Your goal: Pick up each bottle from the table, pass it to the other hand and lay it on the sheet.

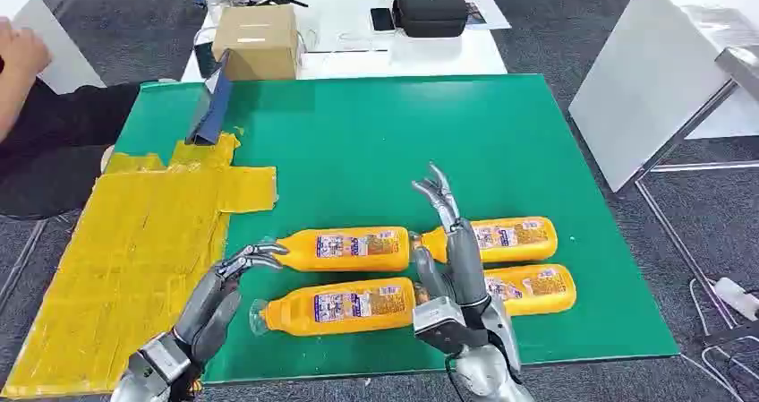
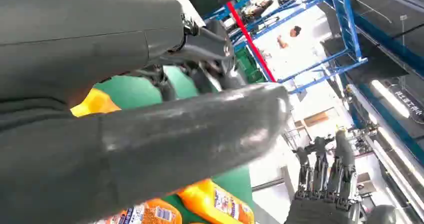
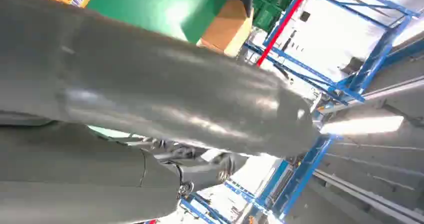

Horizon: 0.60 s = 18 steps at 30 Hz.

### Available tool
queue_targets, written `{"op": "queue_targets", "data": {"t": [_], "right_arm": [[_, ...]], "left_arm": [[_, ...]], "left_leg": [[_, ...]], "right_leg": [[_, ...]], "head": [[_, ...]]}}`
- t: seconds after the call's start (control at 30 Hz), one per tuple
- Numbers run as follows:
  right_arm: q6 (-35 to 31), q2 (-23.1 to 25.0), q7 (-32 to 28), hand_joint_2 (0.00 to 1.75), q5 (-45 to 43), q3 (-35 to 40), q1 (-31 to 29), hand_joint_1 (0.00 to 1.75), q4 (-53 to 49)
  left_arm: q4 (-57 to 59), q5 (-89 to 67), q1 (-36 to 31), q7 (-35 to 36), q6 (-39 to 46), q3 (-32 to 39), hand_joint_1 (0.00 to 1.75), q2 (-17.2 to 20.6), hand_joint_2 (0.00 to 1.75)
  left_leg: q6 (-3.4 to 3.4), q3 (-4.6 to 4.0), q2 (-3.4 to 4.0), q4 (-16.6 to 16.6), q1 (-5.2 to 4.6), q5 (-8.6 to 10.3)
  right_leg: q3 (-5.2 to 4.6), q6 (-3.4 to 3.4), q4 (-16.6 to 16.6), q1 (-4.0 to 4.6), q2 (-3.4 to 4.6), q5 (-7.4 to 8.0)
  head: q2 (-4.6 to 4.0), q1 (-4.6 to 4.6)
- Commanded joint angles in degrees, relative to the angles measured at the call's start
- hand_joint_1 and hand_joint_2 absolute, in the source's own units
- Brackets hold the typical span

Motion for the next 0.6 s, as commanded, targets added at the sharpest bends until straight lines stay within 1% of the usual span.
{"op": "queue_targets", "data": {"t": [0.03, 0.23, 0.27, 0.33, 0.43, 0.53, 0.6], "right_arm": [[18.6, -3.6, -11.9, 0.0, -26.4, -17.9, -3.3, 1.75, 1.1], [18.7, -3.1, -11.9, 0.0, -26.0, -18.0, -3.2, 1.75, 1.0], [18.7, -3.1, -11.9, 0.0, -26.0, -18.0, -3.2, 1.75, 1.0], [18.7, -3.1, -11.9, 0.0, -26.0, -18.0, -3.2, 1.75, 1.0], [18.8, -2.7, -11.9, 0.0, -25.6, -17.8, -3.0, 1.75, 0.9], [18.7, -2.6, -12.0, 0.0, -25.4, -17.6, -3.0, 1.75, 0.9], [18.6, -2.4, -12.0, 0.0, -25.2, -17.3, -2.9, 1.75, 0.8]], "left_arm": [[8.2, 24.5, -9.3, -5.1, 0.9, 14.7, 1.75, -6.0, 0.0], [8.0, 24.4, -9.1, -5.1, 0.7, 14.8, 1.75, -6.1, 0.0], [8.0, 24.4, -9.1, -5.1, 0.7, 14.8, 1.75, -6.1, 0.0], [8.0, 24.4, -9.1, -5.1, 0.7, 14.8, 1.75, -6.1, 0.0], [7.8, 24.4, -8.9, -5.1, 0.5, 14.8, 1.75, -6.3, 0.0], [7.8, 24.4, -8.8, -5.1, 0.5, 14.7, 1.75, -6.4, 0.0], [7.6, 24.3, -8.6, -5.1, 0.4, 14.6, 1.75, -6.5, 0.0]], "left_leg": [[-0.04, 0.1, 0.0, 0.0, 0.03, -0.05], [-0.05, 0.14, 0.0, 0.0, 0.04, -0.06], [0.0, 0.01, -0.24, 0.0, 0.03, 0.05], [0.0, 0.03, -0.38, 0.0, 0.04, 0.11], [0.04, 0.13, -0.14, 0.0, -0.02, 0.06], [0.0, 0.15, -0.06, 0.0, -0.05, 0.02], [0.02, 0.12, -0.08, 0.0, -0.05, 0.05]], "right_leg": [[0.09, -0.11, 0.0, 0.02, 0.16, -0.04], [0.12, -0.12, 0.0, 0.02, 0.19, -0.05], [0.11, -0.06, 0.0, 0.02, -0.09, 0.0], [0.1, -0.08, -0.1, 0.03, -0.21, 0.02], [0.19, -0.05, 0.0, -0.03, 0.0, 0.02], [0.18, -0.06, 0.0, -0.06, 0.14, 0.06], [0.11, -0.02, 0.0, -0.06, 0.06, 0.08]], "head": [[0.0, 0.0], [0.0, 0.0], [0.0, 0.02], [0.0, -0.02], [0.0, 0.04], [0.0, 0.0], [0.0, -0.02]]}}
